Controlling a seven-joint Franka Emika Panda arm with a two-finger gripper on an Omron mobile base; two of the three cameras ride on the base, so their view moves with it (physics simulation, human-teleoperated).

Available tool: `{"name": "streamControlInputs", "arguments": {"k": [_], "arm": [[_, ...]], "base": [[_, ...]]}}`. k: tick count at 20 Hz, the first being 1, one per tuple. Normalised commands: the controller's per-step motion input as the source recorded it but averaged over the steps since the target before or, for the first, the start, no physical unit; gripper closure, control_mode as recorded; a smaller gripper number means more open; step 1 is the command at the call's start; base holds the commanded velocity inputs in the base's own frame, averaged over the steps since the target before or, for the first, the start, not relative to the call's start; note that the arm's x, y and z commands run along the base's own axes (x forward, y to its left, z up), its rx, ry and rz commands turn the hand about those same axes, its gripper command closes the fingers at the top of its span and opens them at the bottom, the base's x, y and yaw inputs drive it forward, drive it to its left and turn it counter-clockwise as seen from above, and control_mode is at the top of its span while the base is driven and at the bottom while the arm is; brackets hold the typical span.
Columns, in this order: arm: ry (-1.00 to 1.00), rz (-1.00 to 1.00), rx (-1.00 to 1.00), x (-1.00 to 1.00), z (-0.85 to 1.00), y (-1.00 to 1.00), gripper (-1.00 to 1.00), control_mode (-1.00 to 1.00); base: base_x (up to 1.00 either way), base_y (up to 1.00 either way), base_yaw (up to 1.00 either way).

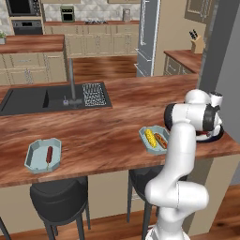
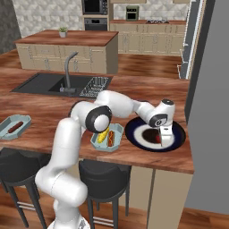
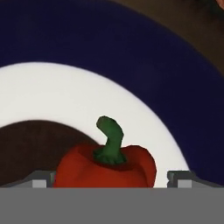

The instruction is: Place one cooked food and one vegetable from the large plate to each tupperware container.

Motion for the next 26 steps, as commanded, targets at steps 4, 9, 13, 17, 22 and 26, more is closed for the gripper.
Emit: {"name": "streamControlInputs", "arguments": {"k": [4,9,13,17,22,26], "arm": [[-0.01,0.0,0.0,0.0,-0.18,0.0,1.0,-1.0],[-0.15,0.0,0.0,-0.29,0.0,0.0,1.0,-1.0],[-0.18,0.02,0.0,-0.44,0.29,0.32,1.0,-1.0],[-0.12,0.2,0.0,-0.36,0.8,0.77,1.0,-1.0],[0.02,0.3,0.0,-0.1,1.0,0.98,1.0,-1.0],[0.0,0.21,0.0,-0.02,0.8,1.0,1.0,-1.0]], "base": [[0.0,0.0,0.0],[0.0,0.0,0.0],[0.0,0.0,0.0],[0.0,0.0,0.0],[0.0,0.0,0.0],[0.0,0.0,0.0]]}}
